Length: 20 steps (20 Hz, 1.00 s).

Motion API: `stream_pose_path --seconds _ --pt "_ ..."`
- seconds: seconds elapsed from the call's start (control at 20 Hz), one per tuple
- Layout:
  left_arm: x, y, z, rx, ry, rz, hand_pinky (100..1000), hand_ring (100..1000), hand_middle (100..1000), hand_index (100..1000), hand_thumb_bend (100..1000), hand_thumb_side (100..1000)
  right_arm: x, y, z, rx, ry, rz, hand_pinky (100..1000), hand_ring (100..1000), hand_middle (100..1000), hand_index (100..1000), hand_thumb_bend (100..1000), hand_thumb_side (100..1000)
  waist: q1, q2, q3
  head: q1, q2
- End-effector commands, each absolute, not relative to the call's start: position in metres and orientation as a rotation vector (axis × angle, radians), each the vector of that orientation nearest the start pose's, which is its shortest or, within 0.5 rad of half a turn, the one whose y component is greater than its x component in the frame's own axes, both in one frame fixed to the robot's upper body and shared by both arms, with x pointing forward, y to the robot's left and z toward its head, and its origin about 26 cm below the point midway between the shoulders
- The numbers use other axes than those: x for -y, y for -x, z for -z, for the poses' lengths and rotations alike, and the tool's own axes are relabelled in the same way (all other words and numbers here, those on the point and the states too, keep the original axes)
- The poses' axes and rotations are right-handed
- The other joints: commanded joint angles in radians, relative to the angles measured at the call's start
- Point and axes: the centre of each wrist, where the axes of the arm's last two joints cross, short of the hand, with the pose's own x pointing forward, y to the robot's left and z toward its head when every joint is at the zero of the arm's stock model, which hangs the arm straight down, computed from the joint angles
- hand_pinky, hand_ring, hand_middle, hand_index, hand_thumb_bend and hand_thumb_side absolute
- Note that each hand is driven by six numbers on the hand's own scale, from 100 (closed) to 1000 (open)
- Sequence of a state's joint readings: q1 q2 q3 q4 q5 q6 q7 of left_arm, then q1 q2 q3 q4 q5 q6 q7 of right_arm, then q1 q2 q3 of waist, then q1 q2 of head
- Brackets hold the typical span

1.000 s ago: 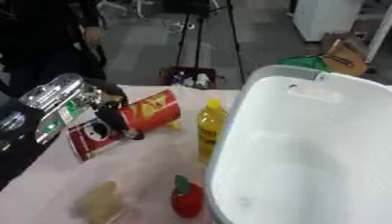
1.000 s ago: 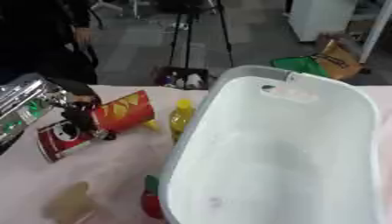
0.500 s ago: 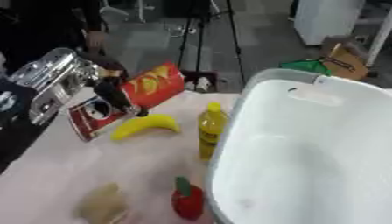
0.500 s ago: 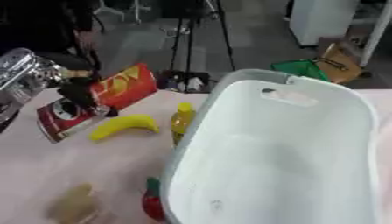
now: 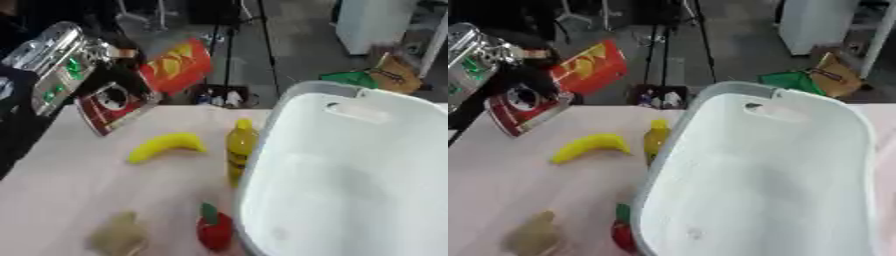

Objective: Pick up objects on the table and place them in the box.

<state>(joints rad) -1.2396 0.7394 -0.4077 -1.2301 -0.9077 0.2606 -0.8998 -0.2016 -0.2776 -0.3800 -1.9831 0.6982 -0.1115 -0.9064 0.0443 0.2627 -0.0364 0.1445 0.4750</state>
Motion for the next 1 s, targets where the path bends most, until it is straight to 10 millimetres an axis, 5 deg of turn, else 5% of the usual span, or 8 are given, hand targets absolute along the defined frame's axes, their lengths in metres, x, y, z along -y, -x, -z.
stream_pose_path --seconds 0.05,0.65,0.7,0.75,1.0 --pt "-0.24 -0.424 -0.414 1.045 -1.227 1.466 637 584 507 652 336 765 0.36 -0.272 -0.199 -2.61 -1.982 -0.574 716 541 556 694 100 710 -0.001 -0.026 0.001 0.006 0.011" --pt "-0.163 -0.415 -0.447 1.263 -1.19 1.574 630 570 495 644 344 772 0.359 -0.272 -0.198 -2.624 -1.972 -0.563 715 543 557 694 100 710 0.005 -0.045 -0.02 0.019 0.017" --pt "-0.159 -0.414 -0.449 1.277 -1.184 1.579 627 563 489 639 407 830 0.359 -0.272 -0.198 -2.625 -1.97 -0.563 716 543 557 694 100 710 0.006 -0.045 -0.022 0.019 0.016" --pt "-0.149 -0.411 -0.451 1.312 -1.165 1.592 627 563 489 639 356 768 0.358 -0.273 -0.199 -2.627 -1.966 -0.564 716 543 557 694 100 710 0.008 -0.046 -0.025 0.019 0.016" --pt "-0.124 -0.405 -0.456 1.384 -1.117 1.625 623 559 485 634 358 768 0.357 -0.274 -0.199 -2.634 -1.955 -0.565 716 543 557 693 100 712 0.014 -0.05 -0.034 0.021 0.014"
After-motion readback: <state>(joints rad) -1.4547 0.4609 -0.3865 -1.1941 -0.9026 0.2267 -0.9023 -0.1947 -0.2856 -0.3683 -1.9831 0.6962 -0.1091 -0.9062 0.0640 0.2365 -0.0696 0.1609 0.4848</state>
